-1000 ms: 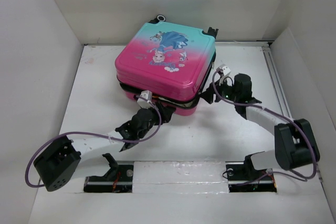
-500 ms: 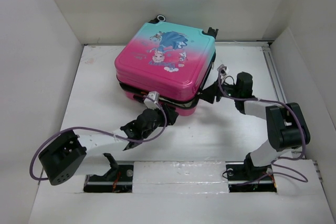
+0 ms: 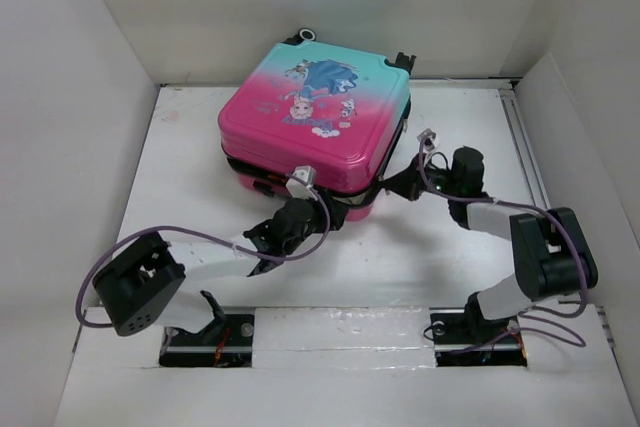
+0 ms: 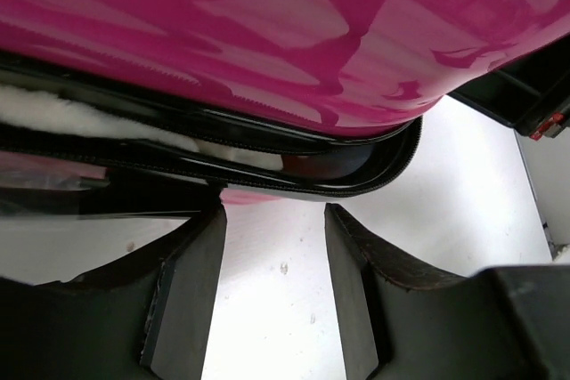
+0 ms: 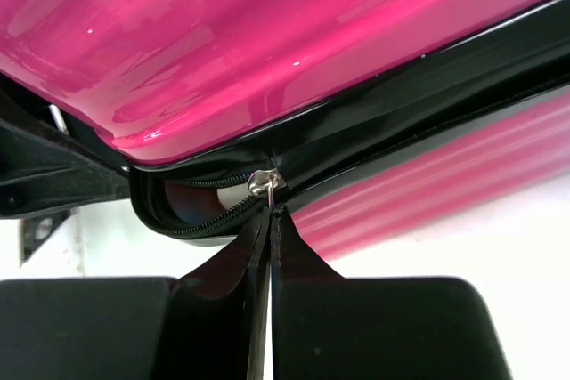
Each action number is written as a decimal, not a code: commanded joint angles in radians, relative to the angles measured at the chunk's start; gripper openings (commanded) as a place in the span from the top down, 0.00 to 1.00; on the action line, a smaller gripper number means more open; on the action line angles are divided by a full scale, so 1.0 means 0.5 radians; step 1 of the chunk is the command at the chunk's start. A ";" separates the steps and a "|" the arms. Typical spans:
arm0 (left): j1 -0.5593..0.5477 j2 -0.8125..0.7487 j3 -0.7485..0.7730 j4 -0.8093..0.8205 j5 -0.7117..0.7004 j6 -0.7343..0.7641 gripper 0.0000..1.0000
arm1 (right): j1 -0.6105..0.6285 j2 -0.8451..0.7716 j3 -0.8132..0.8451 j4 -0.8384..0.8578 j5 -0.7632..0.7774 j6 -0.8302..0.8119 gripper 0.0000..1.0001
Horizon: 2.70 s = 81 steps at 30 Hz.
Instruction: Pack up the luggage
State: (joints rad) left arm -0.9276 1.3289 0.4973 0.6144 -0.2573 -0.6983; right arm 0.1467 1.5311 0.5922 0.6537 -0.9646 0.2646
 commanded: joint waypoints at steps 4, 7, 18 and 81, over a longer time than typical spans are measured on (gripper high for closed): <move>-0.004 0.158 0.150 0.167 -0.084 0.041 0.55 | 0.136 -0.254 -0.166 -0.304 0.367 0.005 1.00; -0.004 0.247 0.196 0.192 -0.148 -0.011 0.57 | 0.234 -0.450 -0.215 -0.540 0.591 0.005 1.00; -0.004 0.450 0.408 0.219 -0.323 -0.033 0.57 | 0.823 -1.083 -0.123 -1.356 1.324 0.029 1.00; 1.619 -0.540 -0.393 0.051 0.502 -0.451 0.65 | 0.372 -1.483 -0.016 -1.513 1.209 0.038 1.00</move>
State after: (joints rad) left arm -0.0906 1.1427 0.3389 0.5907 -0.0547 -0.9764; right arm 0.3649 0.7567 0.5049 -0.1875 -0.2882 0.3332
